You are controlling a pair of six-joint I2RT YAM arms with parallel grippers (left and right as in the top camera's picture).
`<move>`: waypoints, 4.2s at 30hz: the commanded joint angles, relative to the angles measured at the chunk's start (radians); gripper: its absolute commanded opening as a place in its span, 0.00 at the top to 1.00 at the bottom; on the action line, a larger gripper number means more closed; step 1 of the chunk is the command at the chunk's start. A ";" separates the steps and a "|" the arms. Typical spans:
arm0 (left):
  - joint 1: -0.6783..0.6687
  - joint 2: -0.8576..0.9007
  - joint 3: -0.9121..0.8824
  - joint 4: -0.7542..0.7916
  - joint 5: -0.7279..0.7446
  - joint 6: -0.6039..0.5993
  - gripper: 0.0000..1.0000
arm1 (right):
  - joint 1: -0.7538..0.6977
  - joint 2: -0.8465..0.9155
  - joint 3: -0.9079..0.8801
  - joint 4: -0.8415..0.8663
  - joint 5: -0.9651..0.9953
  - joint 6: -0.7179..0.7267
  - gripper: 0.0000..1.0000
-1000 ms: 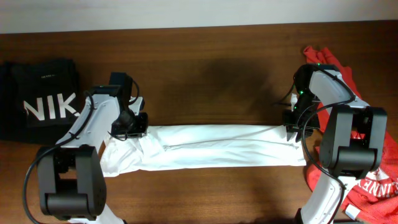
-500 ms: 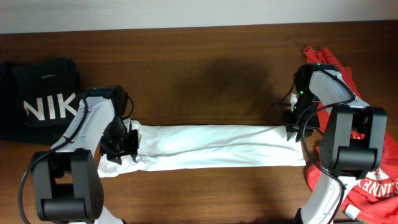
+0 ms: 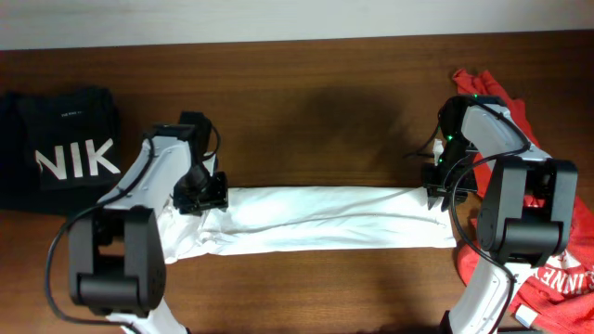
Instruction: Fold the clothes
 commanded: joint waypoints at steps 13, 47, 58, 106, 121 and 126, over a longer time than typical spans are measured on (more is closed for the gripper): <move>0.117 -0.066 0.025 -0.085 -0.248 -0.222 0.99 | -0.006 -0.015 -0.005 0.003 -0.005 0.000 0.71; 0.121 -0.074 -0.100 -0.391 -0.149 -0.252 1.00 | -0.006 -0.015 -0.005 0.003 -0.002 -0.001 0.70; 0.066 -0.074 -0.101 -0.302 -0.137 -0.277 0.69 | -0.006 -0.015 -0.005 0.003 -0.002 -0.001 0.70; 0.200 -0.628 -0.668 0.151 0.061 -0.512 0.99 | -0.006 -0.015 -0.005 -0.005 -0.006 0.000 0.63; 0.200 -0.373 -0.334 0.270 0.123 -0.454 0.71 | -0.006 -0.015 -0.005 -0.006 -0.006 0.000 0.63; 0.199 -0.346 -0.333 0.334 0.030 -0.384 0.78 | -0.006 -0.015 -0.005 -0.005 -0.006 0.000 0.63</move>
